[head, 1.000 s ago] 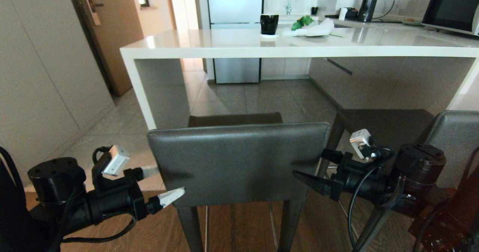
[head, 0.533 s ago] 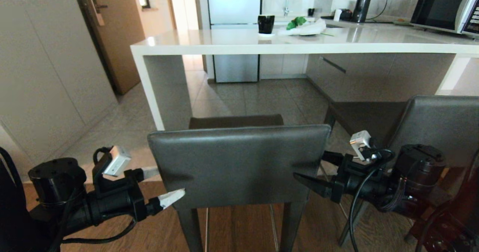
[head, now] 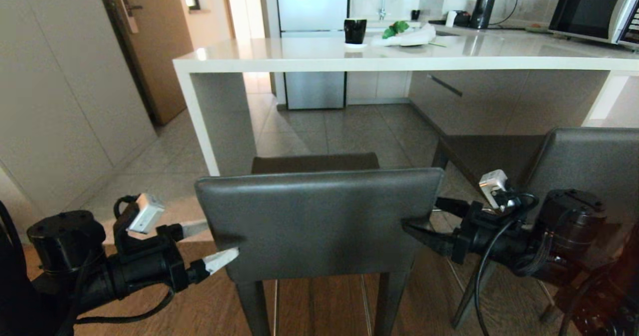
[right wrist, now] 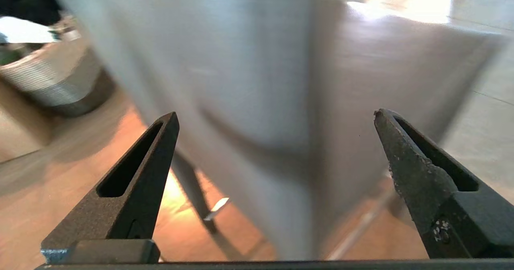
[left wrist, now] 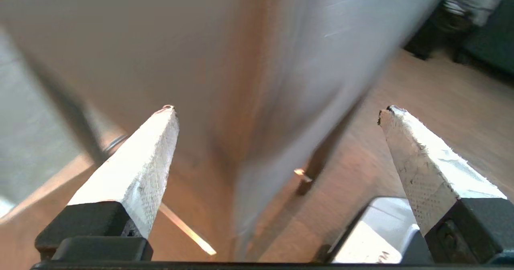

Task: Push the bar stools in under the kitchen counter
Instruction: Pull the gray chair out from under the dining table, then push the gray chair back under the dining table

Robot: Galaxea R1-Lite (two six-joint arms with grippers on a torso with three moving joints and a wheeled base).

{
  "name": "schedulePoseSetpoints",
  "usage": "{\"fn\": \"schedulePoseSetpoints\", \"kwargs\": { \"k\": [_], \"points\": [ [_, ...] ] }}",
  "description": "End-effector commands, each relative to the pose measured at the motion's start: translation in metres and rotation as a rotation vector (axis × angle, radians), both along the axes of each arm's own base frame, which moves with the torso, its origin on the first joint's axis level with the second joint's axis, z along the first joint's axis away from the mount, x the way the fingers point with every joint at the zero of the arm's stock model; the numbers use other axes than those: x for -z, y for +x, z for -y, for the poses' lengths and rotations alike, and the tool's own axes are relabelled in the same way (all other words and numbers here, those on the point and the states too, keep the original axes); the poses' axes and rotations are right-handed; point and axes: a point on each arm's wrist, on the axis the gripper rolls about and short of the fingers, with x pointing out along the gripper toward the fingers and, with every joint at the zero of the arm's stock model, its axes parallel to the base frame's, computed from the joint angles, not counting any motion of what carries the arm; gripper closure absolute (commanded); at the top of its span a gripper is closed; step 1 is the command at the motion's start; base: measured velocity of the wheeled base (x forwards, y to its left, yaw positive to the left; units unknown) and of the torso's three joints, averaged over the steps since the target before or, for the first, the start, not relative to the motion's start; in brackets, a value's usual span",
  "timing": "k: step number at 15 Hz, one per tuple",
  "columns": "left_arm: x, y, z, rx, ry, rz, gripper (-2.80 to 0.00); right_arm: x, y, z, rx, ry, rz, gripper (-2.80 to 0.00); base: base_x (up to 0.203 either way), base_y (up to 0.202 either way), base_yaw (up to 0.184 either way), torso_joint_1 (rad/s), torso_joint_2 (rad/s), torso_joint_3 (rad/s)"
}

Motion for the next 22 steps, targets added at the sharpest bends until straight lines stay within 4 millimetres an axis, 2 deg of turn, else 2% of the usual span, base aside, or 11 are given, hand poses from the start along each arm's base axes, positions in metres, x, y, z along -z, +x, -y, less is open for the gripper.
{"fn": "schedulePoseSetpoints", "kwargs": {
  "k": [1, 2, 4, 8, 10, 13, 14, 16, 18, 22],
  "points": [
    [-0.001, -0.003, -0.015, -0.048, -0.003, 0.002, -2.80, -0.002, 0.002, 0.027, 0.064, 0.003, 0.010, -2.80, 0.000, 0.000, 0.000, 0.000, 0.00, 0.000],
    [0.000, -0.007, -0.024, -0.068, -0.006, -0.007, -2.80, -0.003, 0.000, 0.043, 0.091, 0.003, 0.005, -2.80, 0.000, 0.000, 0.000, 0.000, 0.00, 0.000],
    [-0.012, -0.023, -0.030, -0.067, -0.013, 0.023, -2.80, -0.008, -0.014, 0.066, 0.123, 0.006, 0.008, -2.80, 0.000, 0.000, 0.000, 0.000, 0.00, 0.000],
    [-0.035, -0.067, -0.028, -0.100, -0.041, 0.078, -2.80, -0.034, -0.054, 0.075, 0.179, 0.008, 0.093, -2.80, 0.000, 0.000, 0.000, 0.000, 0.00, 0.000],
    [-0.049, -0.079, -0.029, -0.232, -0.103, 0.092, -2.80, -0.039, -0.060, 0.079, 0.407, 0.007, 0.114, -2.80, 0.000, 0.000, 0.000, 0.000, 0.00, 0.000],
    [-0.061, -0.061, -0.036, -0.656, -0.140, 0.151, -2.80, -0.053, -0.055, 0.087, 0.771, 0.031, 0.176, -2.80, 0.000, 0.000, 0.000, 0.000, 0.00, 0.000],
    [-0.060, -0.054, -0.034, -0.775, -0.144, 0.154, -2.80, -0.059, -0.053, 0.089, 0.842, 0.046, 0.202, -2.80, 0.000, 0.000, 0.000, 0.000, 0.00, 0.000],
    [-0.056, -0.048, -0.021, -0.905, -0.133, 0.142, -2.80, -0.075, -0.059, 0.091, 0.954, 0.090, 0.267, -2.80, 0.000, 0.000, 0.000, 0.000, 0.00, 0.000],
    [-0.060, -0.061, -0.010, -0.886, -0.138, 0.159, -2.80, -0.090, -0.074, 0.090, 0.968, 0.149, 0.328, -2.80, 0.000, 0.000, 0.000, 0.000, 0.00, 0.000],
    [-0.097, -0.116, -0.003, -0.807, -0.222, 0.374, -2.80, -0.119, -0.120, 0.083, 0.832, 0.224, 0.472, -2.80, 0.000, 0.000, 0.000, 0.000, 0.00, 0.000]
  ]
}}
